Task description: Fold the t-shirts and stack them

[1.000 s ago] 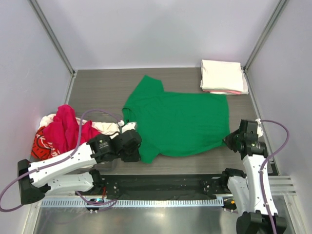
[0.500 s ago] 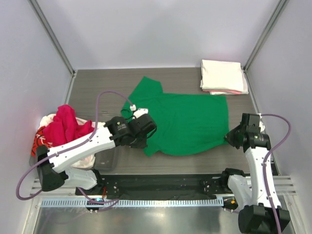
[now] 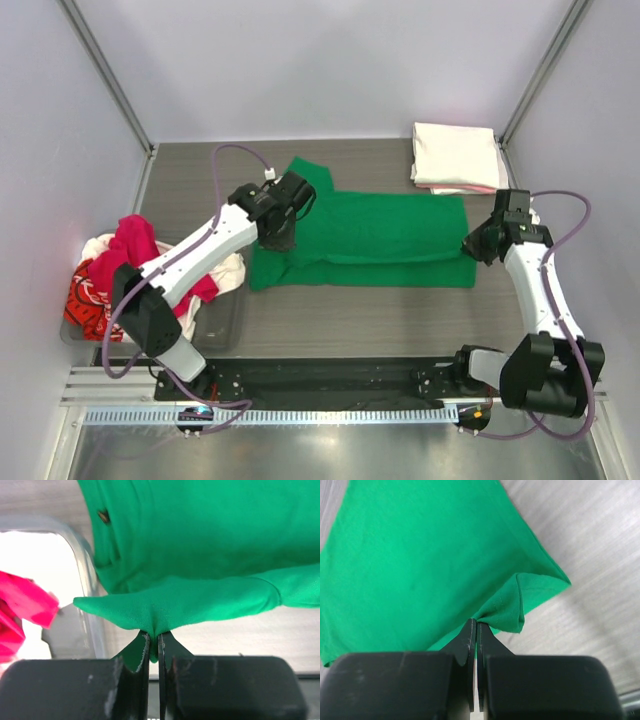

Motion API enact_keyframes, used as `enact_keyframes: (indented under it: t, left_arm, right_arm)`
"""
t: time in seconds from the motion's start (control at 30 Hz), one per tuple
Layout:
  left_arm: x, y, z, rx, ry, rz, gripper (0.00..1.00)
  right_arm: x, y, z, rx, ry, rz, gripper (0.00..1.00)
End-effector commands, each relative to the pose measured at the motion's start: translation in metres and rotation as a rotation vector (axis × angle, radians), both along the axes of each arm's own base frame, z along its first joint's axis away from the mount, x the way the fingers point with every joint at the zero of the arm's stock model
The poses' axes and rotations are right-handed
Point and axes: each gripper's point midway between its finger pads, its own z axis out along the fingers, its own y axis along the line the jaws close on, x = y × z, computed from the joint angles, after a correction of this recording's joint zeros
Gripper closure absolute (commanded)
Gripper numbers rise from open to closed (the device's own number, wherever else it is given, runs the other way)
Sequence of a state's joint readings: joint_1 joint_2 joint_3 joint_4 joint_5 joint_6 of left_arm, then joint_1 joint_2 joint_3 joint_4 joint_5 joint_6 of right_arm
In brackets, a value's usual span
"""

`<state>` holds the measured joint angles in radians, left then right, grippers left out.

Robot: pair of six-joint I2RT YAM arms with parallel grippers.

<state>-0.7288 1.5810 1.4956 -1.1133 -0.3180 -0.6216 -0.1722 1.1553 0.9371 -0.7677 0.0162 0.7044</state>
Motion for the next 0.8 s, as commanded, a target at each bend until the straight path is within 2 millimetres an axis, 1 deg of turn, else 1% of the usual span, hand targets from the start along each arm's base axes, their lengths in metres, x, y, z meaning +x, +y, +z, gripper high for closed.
enact_keyframes:
  t: [0.0, 0.03, 0.07, 0.13, 0.17, 0.2, 0.23, 0.27, 0.33, 0.37, 0.4, 0.43, 0.47, 0.5, 0.53, 0.57, 0.6, 0.63, 0.67, 0.7, 0.73, 0.77]
  left_arm:
    - [0.029, 0.001, 0.008, 0.003, -0.033, -0.045, 1.0]
    - [0.035, -0.001, 0.0, 0.005, -0.018, -0.048, 1.0]
    - [0.043, 0.002, 0.0, 0.007, -0.02, -0.046, 1.0]
    - [0.052, 0.001, -0.006, 0.006, -0.008, -0.051, 1.0]
    - [0.059, 0.002, -0.012, 0.014, 0.007, -0.05, 1.0]
    - [0.063, 0.001, -0.015, 0.014, 0.012, -0.049, 1.0]
    - [0.069, 0.0, -0.016, 0.009, 0.009, -0.051, 1.0]
    - [0.076, -0.002, -0.023, 0.005, 0.021, -0.049, 1.0]
    - [0.085, -0.002, -0.028, 0.009, 0.025, -0.05, 1.0]
    - [0.091, -0.005, -0.025, 0.002, 0.016, -0.052, 1.0]
    - [0.095, -0.007, -0.034, 0.007, 0.034, -0.056, 1.0]
    - [0.1, -0.007, -0.035, 0.011, 0.032, -0.066, 1.0]
    - [0.109, -0.01, -0.03, 0.001, 0.013, -0.066, 1.0]
    - [0.114, -0.01, -0.041, 0.017, 0.035, -0.068, 1.0]
    - [0.117, -0.01, -0.043, 0.025, 0.041, -0.074, 1.0]
    - [0.127, -0.011, -0.039, 0.018, 0.028, -0.069, 0.99]
    - [0.131, -0.01, -0.051, 0.039, 0.058, -0.069, 0.98]
    - [0.138, -0.006, -0.055, 0.053, 0.068, -0.068, 0.94]
    - [0.153, -0.01, -0.042, 0.036, 0.032, -0.064, 0.84]
    - [0.15, -0.004, -0.058, 0.075, 0.104, -0.058, 0.78]
    - [0.166, -0.003, -0.037, 0.059, 0.056, -0.035, 0.7]
    - [0.166, -0.002, -0.032, 0.062, 0.067, -0.019, 0.49]
  right_arm:
    - [0.033, -0.011, 0.019, -0.046, -0.084, 0.01, 0.99]
    - [0.038, -0.012, 0.017, -0.047, -0.083, 0.009, 0.99]
    - [0.042, -0.013, 0.012, -0.046, -0.066, 0.011, 0.99]
    - [0.049, -0.014, 0.007, -0.044, -0.059, 0.012, 0.99]
    - [0.051, -0.014, 0.005, -0.043, -0.058, 0.01, 0.99]
    - [0.053, -0.015, -0.002, -0.041, -0.04, 0.01, 0.99]
    - [0.056, -0.015, -0.003, -0.044, -0.041, 0.009, 0.99]
    - [0.058, -0.017, -0.006, -0.048, -0.032, 0.005, 0.99]
    - [0.063, -0.019, -0.014, -0.047, -0.021, 0.002, 0.99]
    - [0.065, -0.019, -0.016, -0.048, -0.017, 0.0, 0.99]
    - [0.067, -0.02, -0.018, -0.049, -0.012, -0.002, 0.99]
    - [0.07, -0.021, -0.023, -0.047, 0.0, -0.004, 0.99]
    - [0.071, -0.021, -0.026, -0.048, 0.007, -0.004, 0.99]
    - [0.076, -0.023, -0.025, -0.053, 0.006, -0.008, 0.99]
    - [0.08, -0.024, -0.03, -0.052, 0.018, -0.01, 0.99]
    - [0.087, -0.026, -0.028, -0.055, 0.013, -0.008, 0.99]
    - [0.092, -0.025, -0.029, -0.048, 0.015, 0.001, 0.99]
    - [0.098, -0.025, -0.039, -0.041, 0.04, 0.013, 0.88]
    - [0.113, -0.026, -0.027, -0.044, 0.008, 0.023, 0.8]
    - [0.122, -0.023, -0.025, -0.03, -0.003, 0.048, 0.62]
    - [0.127, -0.019, -0.024, -0.006, 0.004, 0.076, 0.24]
    - [0.141, -0.022, -0.013, -0.022, -0.007, 0.096, 0.17]
